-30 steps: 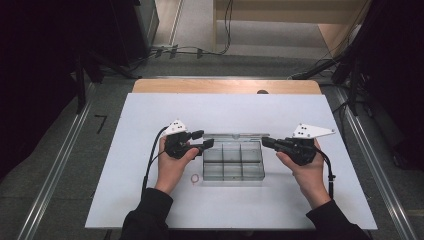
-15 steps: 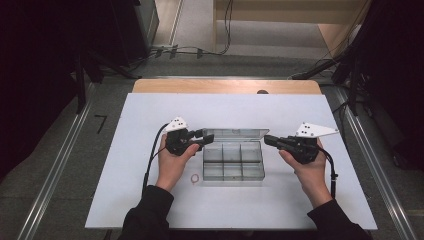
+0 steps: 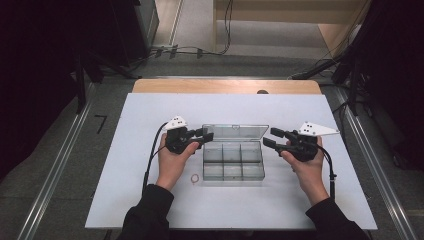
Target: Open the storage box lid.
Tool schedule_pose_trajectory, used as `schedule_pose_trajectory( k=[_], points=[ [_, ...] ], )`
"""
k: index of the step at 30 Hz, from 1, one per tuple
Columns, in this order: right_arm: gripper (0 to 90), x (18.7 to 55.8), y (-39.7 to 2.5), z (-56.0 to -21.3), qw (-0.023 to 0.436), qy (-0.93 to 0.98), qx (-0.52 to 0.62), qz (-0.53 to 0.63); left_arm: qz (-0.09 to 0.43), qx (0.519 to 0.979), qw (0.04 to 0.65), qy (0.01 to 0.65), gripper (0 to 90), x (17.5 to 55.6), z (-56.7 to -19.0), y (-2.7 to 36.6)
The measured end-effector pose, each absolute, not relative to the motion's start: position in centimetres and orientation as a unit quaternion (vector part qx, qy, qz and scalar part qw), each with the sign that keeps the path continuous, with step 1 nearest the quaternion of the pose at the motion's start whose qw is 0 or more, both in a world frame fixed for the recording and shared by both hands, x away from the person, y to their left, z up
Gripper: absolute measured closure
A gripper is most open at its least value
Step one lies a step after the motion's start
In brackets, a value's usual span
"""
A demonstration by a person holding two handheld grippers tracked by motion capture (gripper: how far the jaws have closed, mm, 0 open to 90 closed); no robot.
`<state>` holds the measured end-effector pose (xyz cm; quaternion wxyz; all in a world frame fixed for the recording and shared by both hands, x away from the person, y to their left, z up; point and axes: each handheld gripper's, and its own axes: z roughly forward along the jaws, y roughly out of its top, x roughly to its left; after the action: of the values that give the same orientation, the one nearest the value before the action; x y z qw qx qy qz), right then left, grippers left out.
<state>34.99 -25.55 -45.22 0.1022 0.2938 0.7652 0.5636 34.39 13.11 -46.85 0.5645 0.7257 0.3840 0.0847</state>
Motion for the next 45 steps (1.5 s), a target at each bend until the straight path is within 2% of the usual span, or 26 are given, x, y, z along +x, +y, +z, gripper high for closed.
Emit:
schedule_pose_trajectory(
  k=[2,4,8,12,18,24,29,38,45],
  points=[
    [27.5,35.6,-25.4,-45.4,0.091,0.764,0.296,0.566,0.081,0.723,0.567,0.386,60.0,34.5,-46.9,13.1],
    [22.7,36.0,-25.1,-45.4,0.084,0.763,0.297,0.568,0.079,0.723,0.567,0.387,60.1,34.6,-46.9,13.2],
    [22.0,36.9,-24.2,-45.4,0.068,0.766,0.298,0.566,0.082,0.72,0.569,0.389,61.3,34.8,-47.0,13.2],
    [29.9,37.5,-23.6,-45.8,0.054,0.771,0.305,0.557,0.073,0.712,0.576,0.396,62.6,35.0,-47.2,13.3],
    [47.8,37.8,-23.1,-46.6,0.045,0.77,0.311,0.556,0.069,0.707,0.578,0.401,63.5,35.1,-47.3,13.3],
    [65.4,37.9,-23.2,-46.6,0.061,0.764,0.329,0.553,0.063,0.705,0.58,0.403,63.7,35.2,-47.4,13.4],
    [66.4,37.9,-23.2,-46.6,0.06,0.763,0.333,0.551,0.06,0.703,0.582,0.405,64.1,35.1,-47.3,13.4],
    [74.4,37.7,-23.7,-46.9,0.052,0.765,0.34,0.545,0.047,0.702,0.577,0.415,71.7,35.1,-47.6,13.2],
    [76.2,37.5,-23.9,-47.2,0.04,0.764,0.35,0.541,0.035,0.703,0.574,0.417,76.0,34.8,-48.0,13.2]
  ],
)
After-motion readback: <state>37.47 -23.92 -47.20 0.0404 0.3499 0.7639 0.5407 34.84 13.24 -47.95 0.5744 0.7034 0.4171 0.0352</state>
